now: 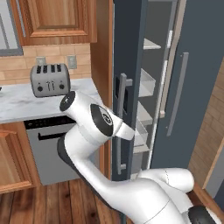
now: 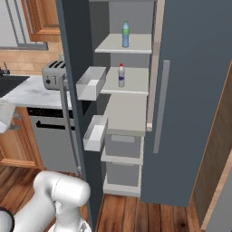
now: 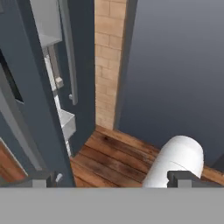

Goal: Take the bottled waters from the counter and place them in the freezer to freeze. Close the freezer door after placing the bottles.

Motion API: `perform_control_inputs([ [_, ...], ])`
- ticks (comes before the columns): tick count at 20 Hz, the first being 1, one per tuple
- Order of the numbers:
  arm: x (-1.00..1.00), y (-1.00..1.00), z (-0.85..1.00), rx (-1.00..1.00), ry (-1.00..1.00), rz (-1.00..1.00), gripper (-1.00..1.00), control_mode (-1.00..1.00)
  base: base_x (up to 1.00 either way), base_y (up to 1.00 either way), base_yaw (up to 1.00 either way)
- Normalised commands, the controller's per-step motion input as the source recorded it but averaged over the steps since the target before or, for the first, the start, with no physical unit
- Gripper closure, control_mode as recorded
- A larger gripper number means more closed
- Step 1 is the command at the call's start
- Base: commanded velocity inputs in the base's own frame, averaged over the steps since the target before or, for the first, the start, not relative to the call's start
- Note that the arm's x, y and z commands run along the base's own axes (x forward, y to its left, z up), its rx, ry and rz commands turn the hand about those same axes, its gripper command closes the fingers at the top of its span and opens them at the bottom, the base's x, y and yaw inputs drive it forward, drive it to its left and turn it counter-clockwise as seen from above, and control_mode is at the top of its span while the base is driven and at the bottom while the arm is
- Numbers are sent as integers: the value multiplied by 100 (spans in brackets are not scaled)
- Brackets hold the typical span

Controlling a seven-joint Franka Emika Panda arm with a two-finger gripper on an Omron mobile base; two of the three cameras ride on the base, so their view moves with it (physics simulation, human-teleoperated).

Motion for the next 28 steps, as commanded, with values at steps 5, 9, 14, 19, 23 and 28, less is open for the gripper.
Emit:
perform_control_inputs([
  [5, 54, -7, -23, -3, 0, -18, -100, -100, 0, 0, 0],
  [9, 46, -15, -29, -3, -5, -11, -100, -100, 0, 0, 0],
  [14, 60, -11, -17, -8, 0, -2, -100, -100, 0, 0, 0],
  [19, 46, -3, -15, -9, -1, 0, -100, -100, 0, 0, 0],
  [23, 32, 0, -5, -2, -1, 0, -100, -100, 0, 0, 0],
  [28, 17, 0, 0, 0, 0, 0, -100, -100, 0, 0, 0],
])
